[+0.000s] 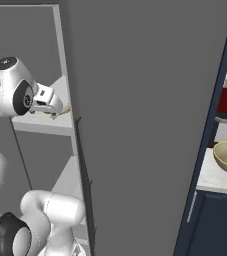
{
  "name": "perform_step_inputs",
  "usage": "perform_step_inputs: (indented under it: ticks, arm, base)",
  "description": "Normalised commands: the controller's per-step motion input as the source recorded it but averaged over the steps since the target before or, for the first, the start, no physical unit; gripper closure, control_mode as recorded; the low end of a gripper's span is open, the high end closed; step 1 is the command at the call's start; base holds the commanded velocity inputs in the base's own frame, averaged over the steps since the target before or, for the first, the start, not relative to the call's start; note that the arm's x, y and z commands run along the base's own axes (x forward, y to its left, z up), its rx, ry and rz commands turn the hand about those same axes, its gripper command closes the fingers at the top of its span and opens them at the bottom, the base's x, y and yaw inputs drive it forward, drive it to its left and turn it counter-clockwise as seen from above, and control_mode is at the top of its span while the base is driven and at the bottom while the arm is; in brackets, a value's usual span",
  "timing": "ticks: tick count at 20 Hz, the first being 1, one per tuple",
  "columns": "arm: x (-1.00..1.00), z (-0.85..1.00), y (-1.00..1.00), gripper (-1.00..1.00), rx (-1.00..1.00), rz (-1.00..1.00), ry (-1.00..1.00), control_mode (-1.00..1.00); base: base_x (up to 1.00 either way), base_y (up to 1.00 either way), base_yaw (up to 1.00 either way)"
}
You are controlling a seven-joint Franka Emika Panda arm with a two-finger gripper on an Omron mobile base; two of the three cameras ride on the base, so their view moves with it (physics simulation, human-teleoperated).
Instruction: Take the pear, fish, and kiwi from the freezer and place them in the bowl on the counter.
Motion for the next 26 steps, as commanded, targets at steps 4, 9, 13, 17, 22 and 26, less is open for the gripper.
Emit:
perform_step_inputs:
  ticks: [4, 9, 13, 17, 22, 26]
  arm:
    - [0.48, -0.26, 0.0, -1.0, 0.0, -0.04, 0.0, -1.0]
    - [0.19, -0.26, 0.0, -1.0, 0.0, -0.01, 0.0, -1.0]
    - [0.15, -0.17, 0.0, -1.0, 0.0, 0.0, 0.0, -1.0]
    - [0.25, -0.1, 0.01, -1.0, 0.0, 0.0, 0.0, -1.0]
    - [0.15, -0.02, 0.0, -1.0, 0.0, 0.0, 0.0, -1.0]
    - [0.19, -0.11, 0.0, -1.0, 0.0, 0.0, 0.0, -1.0]
  base:
    - [0.0, 0.0, 0.0]
    - [0.0, 0.0, 0.0]
    - [0.0, 0.0, 0.0]
    - [0.0, 0.0, 0.0]
    - [0.0, 0.0, 0.0]
    - [0.0, 0.0, 0.0]
